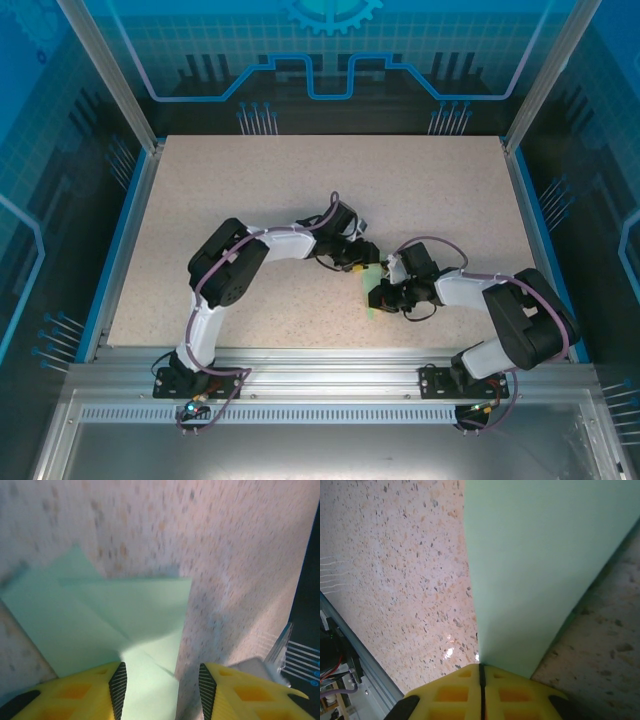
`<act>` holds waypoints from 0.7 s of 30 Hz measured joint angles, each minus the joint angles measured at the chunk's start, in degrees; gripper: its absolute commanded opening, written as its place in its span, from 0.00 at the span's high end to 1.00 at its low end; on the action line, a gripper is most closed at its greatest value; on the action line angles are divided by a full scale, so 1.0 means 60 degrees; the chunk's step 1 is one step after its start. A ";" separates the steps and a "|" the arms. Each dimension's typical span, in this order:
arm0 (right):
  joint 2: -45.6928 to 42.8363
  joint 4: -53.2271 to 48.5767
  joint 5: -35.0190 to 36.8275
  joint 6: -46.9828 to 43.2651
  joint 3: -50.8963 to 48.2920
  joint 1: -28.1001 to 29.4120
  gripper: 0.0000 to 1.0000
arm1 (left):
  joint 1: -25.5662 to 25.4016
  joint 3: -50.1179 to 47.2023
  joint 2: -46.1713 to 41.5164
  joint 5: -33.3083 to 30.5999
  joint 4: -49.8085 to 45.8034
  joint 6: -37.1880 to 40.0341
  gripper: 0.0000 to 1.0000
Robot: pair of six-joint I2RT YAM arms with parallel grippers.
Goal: Fold a paper plane with a square sheet of paper (pick it up from the middle)
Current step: Fold the wing for the fifth time at the center of the table.
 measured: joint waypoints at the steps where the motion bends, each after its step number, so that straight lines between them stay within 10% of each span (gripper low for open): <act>1: 0.0004 0.0007 -0.0007 0.0000 0.0000 0.0000 0.94 | 0.0102 0.0087 0.0051 -0.0004 0.0044 0.0069 0.53; 21: 0.0000 -0.0135 -0.0004 -0.0040 0.0095 0.0007 0.93 | 0.1064 0.1293 0.0481 -0.0091 -0.0528 0.0918 0.50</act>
